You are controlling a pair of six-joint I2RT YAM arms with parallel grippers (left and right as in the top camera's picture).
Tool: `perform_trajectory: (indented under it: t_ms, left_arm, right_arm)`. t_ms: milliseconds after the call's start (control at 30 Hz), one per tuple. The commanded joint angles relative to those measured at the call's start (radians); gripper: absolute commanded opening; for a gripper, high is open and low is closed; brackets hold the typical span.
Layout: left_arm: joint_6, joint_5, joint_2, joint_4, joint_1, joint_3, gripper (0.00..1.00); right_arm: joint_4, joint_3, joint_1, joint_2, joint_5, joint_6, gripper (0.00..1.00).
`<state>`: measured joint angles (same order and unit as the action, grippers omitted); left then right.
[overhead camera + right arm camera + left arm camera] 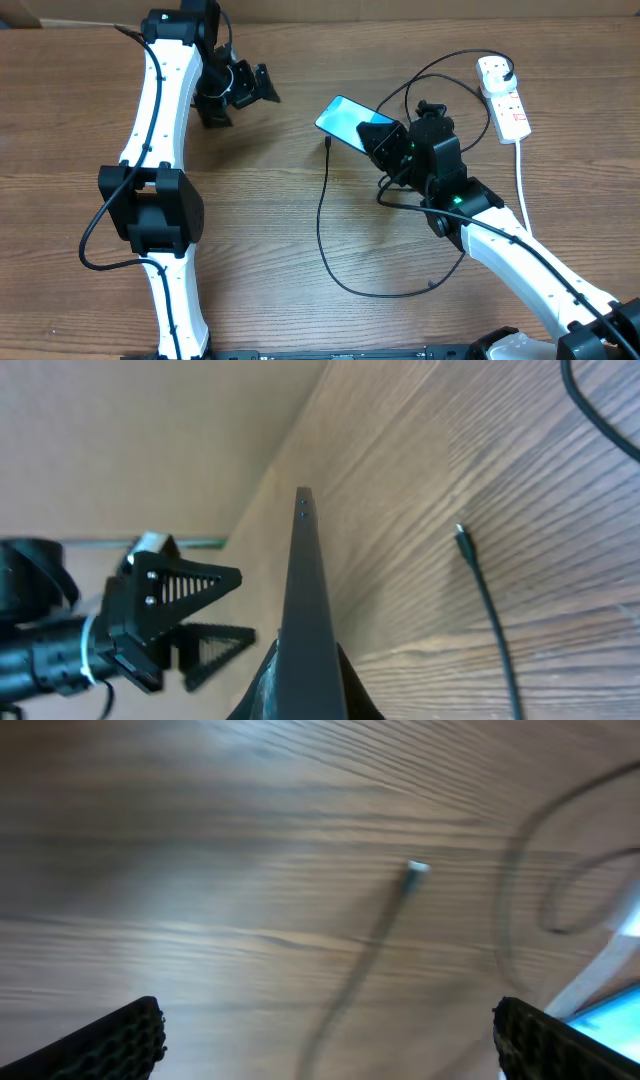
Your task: Plug charger to phone and switch on socket
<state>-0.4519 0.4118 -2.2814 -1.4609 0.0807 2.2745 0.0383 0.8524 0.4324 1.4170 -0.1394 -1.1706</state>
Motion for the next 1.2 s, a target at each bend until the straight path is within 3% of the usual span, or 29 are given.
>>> perform_trajectory:
  t_ms: [0, 200, 300, 600, 967, 1167]
  left_arm:
    - [-0.164, 0.259, 0.037, 0.018, -0.002, 0.018, 1.0]
    - [-0.36, 0.539, 0.037, 0.116, 0.019, 0.018, 1.0]
    - [-0.405, 0.59, 0.037, 0.169, 0.045, 0.018, 1.0]
    - [-0.454, 0.709, 0.037, 0.367, 0.085, 0.018, 1.0]
    - [-0.455, 0.749, 0.037, 0.446, 0.108, 0.018, 0.96]
    - [-0.489, 0.768, 0.037, 0.513, 0.128, 0.018, 0.95]
  right_arm:
    - [0.052, 0.034, -0.001, -0.013, 0.041, -0.095, 0.04]
    - [0.248, 0.034, 0.0, -0.013, 0.083, -0.225, 0.04]
    - [0.285, 0.034, 0.0, -0.013, 0.122, -0.263, 0.04]
    - [0.308, 0.034, -0.001, -0.013, 0.211, -0.277, 0.04]
    - [0.272, 0.158, 0.0, 0.021, 0.198, -0.278, 0.04]
    - [0.246, 0.219, 0.0, 0.073, 0.149, -0.356, 0.04]
